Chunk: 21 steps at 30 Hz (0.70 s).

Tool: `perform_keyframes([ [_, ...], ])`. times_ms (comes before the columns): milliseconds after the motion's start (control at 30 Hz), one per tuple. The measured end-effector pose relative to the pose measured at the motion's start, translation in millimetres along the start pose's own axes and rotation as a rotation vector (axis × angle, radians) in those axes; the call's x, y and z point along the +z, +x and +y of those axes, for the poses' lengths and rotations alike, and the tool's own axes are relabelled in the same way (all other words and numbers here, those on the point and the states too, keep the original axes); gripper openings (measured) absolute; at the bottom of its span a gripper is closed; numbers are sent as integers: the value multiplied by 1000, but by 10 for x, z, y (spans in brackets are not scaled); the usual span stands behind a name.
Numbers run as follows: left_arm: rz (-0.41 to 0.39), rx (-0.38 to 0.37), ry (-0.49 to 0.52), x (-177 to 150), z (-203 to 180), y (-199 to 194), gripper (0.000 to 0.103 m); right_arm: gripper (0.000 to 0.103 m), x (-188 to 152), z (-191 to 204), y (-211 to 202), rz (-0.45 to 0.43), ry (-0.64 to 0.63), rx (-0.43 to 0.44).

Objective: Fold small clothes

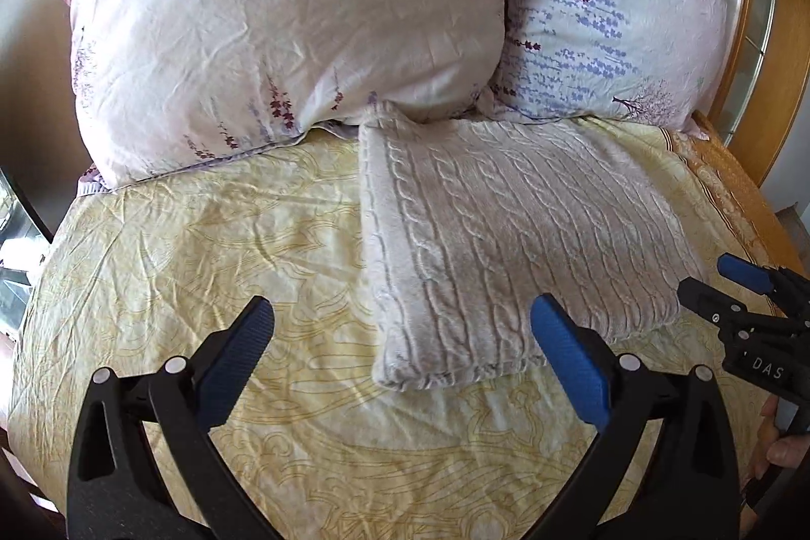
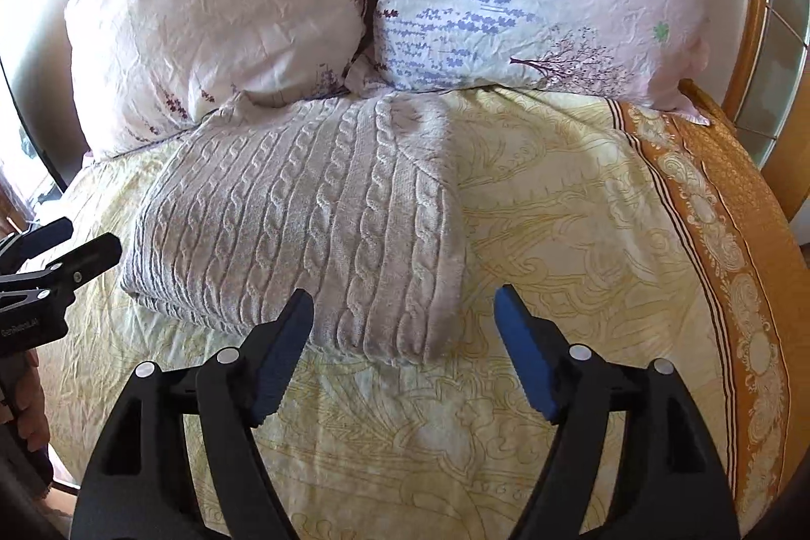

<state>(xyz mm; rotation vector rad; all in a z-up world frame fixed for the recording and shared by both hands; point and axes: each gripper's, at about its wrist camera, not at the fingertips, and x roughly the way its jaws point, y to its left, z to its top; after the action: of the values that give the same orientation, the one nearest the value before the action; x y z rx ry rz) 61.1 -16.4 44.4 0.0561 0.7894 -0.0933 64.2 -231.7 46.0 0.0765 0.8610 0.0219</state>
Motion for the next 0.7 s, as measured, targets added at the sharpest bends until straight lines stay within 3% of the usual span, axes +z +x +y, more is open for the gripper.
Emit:
perform_keyframes([
  [133,36,3,-56,-115,166,-20,101,80,-38,-67,-56,-8,38,-22],
  [300,99,-21,-124,-297,297,42,101,96,-127,-80,-54,7,42,-47],
  [700,199,-9,-91,-522,137,244,101,99,-363,102,208,136,8,-59],
])
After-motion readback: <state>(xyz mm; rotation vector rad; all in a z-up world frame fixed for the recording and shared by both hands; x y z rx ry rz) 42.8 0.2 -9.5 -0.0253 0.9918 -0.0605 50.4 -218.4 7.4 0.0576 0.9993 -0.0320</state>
